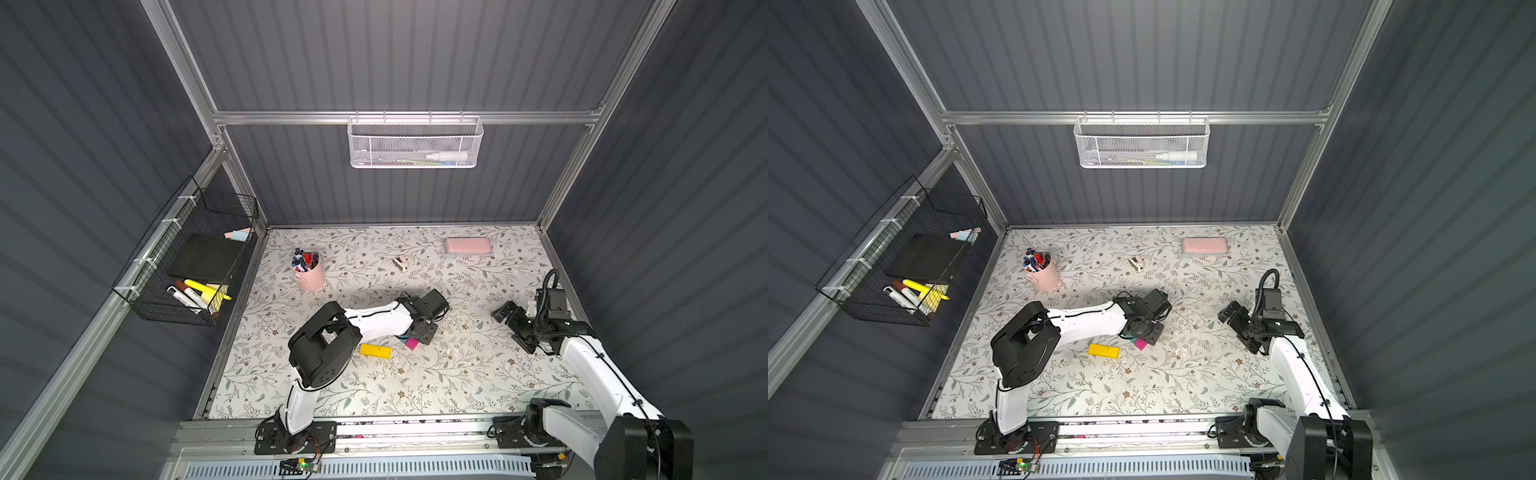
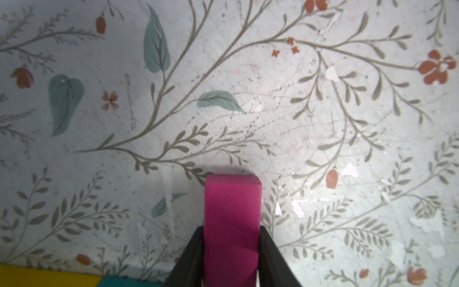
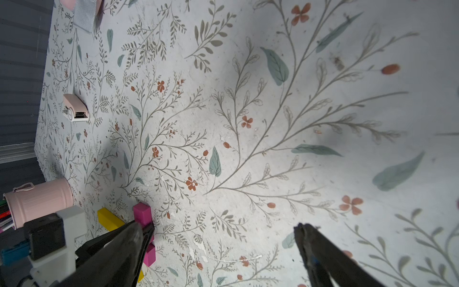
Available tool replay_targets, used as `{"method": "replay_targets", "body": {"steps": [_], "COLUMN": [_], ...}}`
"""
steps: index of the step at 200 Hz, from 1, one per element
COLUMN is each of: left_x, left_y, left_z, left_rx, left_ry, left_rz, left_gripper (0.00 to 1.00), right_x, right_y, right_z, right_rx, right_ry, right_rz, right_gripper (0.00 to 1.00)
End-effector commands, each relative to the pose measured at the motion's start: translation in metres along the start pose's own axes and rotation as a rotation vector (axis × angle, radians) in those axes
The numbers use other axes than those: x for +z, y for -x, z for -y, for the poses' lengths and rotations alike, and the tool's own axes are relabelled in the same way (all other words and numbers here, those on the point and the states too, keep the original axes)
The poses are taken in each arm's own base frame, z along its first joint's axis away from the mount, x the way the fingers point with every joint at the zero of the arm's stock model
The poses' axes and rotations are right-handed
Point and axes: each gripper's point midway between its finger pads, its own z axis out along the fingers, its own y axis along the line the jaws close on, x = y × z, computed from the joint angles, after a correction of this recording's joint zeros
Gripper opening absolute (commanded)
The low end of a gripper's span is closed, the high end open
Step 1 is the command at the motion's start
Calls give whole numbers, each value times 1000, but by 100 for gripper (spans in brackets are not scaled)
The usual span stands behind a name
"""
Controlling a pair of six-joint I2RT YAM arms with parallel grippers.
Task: Assemble the letter v with building blocks
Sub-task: Assemble the building block at the center of the board.
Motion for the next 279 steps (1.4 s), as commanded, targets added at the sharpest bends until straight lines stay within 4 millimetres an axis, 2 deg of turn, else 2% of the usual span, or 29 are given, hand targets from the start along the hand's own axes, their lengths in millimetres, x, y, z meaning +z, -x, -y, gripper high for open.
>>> {"method": "replay_targets", "body": {"steps": [1,279], "left_x": [8,6], "left_y": [-39,-45], "left_z": [-14,-19], "left_rx": [9,14], "left_ry": [50,65], "left_rz": [-128,-135], "left_gripper": [36,36], "right_x": [1,4], "right_y": [-5,-8], "right_z": [0,-1], "right_rx": [2,-3], "right_ry": [1,-4], "right_rz": [-21,-32], "right_gripper": [99,99]}}
